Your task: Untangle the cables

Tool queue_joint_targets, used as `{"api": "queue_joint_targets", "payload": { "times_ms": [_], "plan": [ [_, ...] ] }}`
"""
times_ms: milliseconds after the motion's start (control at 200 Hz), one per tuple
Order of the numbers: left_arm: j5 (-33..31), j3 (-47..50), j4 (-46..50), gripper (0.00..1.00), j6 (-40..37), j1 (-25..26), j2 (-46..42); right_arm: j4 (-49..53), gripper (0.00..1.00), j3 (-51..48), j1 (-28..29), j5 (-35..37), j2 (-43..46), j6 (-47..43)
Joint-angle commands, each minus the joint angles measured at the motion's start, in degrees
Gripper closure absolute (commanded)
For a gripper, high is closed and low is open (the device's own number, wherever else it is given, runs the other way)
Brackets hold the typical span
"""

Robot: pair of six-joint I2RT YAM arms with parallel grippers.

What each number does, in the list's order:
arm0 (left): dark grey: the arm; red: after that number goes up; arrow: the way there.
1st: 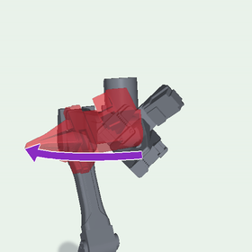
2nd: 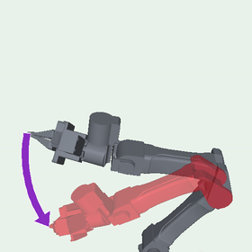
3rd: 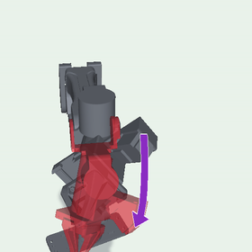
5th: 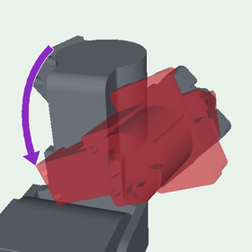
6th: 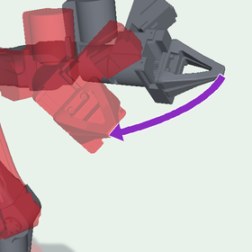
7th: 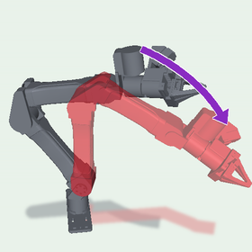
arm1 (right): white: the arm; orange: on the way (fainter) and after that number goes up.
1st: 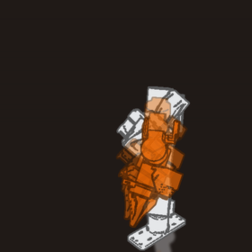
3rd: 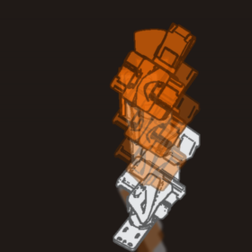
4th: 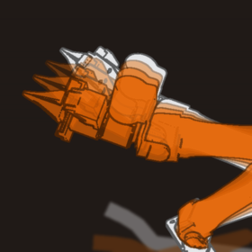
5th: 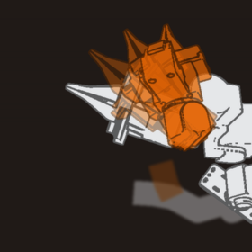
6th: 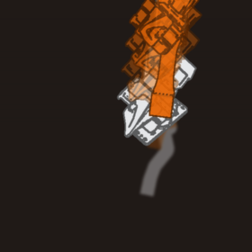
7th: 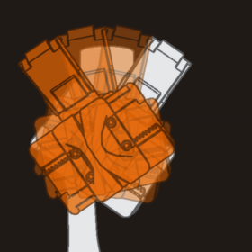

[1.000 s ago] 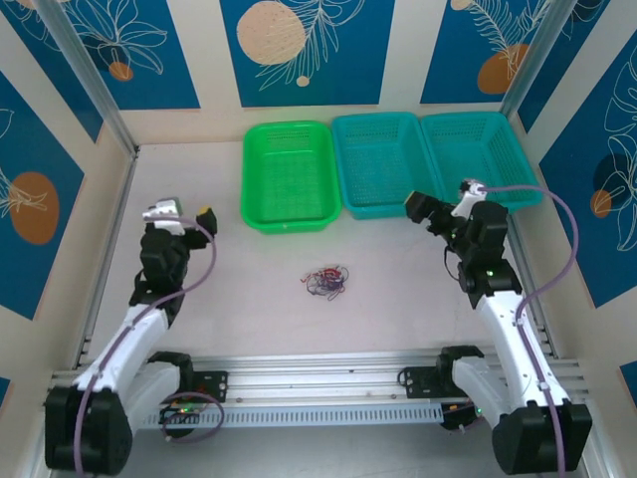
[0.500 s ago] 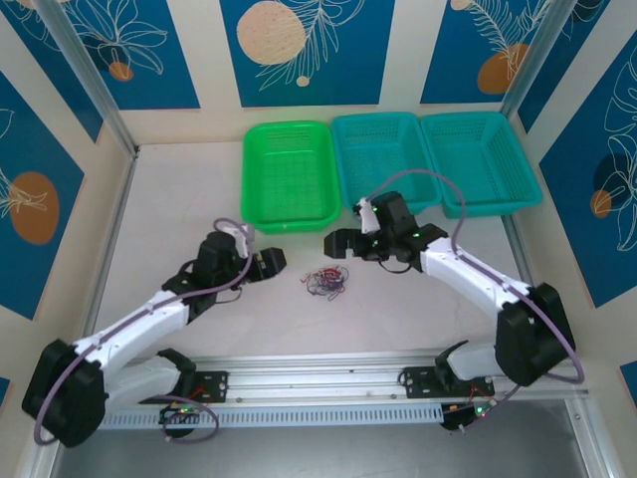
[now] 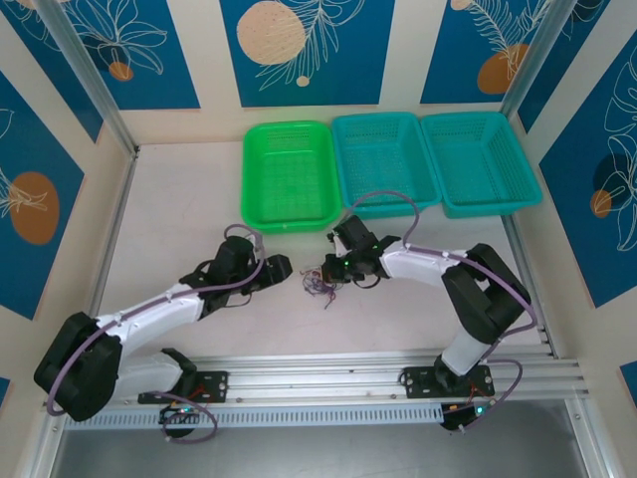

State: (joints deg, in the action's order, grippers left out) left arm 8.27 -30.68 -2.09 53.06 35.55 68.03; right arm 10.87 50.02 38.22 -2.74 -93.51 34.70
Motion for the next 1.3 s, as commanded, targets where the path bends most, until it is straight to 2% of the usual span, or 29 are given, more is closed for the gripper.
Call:
{"api": "queue_joint_targets", "payload": {
  "times_ms": [0,165,265,330,440,615,670,865,1065,1120,1205,1295],
  "plan": [
    [-2.2,0.6,-1.4,0.29,6.8,0.1,-3.0,-3.9,1.0,-3.5,-2.4,-7.6,6.0,-3.4],
    [1.2,1.0,-9.2,0.28,14.1,0.1,-4.2,-9.6,1.0,-6.3,-4.4,-17.9,12.6,-3.7],
    [2.4,-0.4,-9.6,0.22,17.6,0.1,-3.8,-13.9,1.0,-7.4,-4.6,-20.8,15.7,-1.4],
    [1.0,-0.1,-9.9,0.22,21.4,0.1,-4.0,-15.7,1.0,-7.7,-4.3,-22.0,17.0,-0.7],
    [0.2,1.0,-15.5,0.32,24.5,0.1,-3.5,-16.8,1.0,-7.4,-4.0,-22.7,18.3,0.1],
    [-1.2,2.6,-20.5,0.71,28.2,0.1,-3.5,-15.8,1.0,-6.9,-3.9,-22.7,19.3,0.4],
    [-1.0,3.0,-22.4,0.79,28.4,0.1,-3.4,-15.6,1.0,-6.8,-3.8,-23.1,19.2,0.5],
    [3.5,1.5,-23.3,0.81,27.4,0.2,-1.7,-16.0,1.0,-6.4,-3.2,-23.2,19.0,1.6],
    [6.0,0.2,-24.0,0.77,26.8,0.2,-0.5,-15.7,1.0,-5.9,-2.7,-20.8,18.5,1.9],
    [5.3,0.3,-22.7,0.82,26.0,0.2,-1.0,-14.8,1.0,-5.8,-2.7,-19.2,18.4,2.5],
    [3.4,1.3,-21.6,1.0,24.5,0.2,-2.4,-14.7,0.99,-6.0,-2.9,-18.8,17.9,3.2],
    [0.8,2.2,-19.8,1.0,22.9,0.1,-4.7,-14.0,0.93,-7.1,-2.9,-16.8,17.5,3.8]
  ]
}}
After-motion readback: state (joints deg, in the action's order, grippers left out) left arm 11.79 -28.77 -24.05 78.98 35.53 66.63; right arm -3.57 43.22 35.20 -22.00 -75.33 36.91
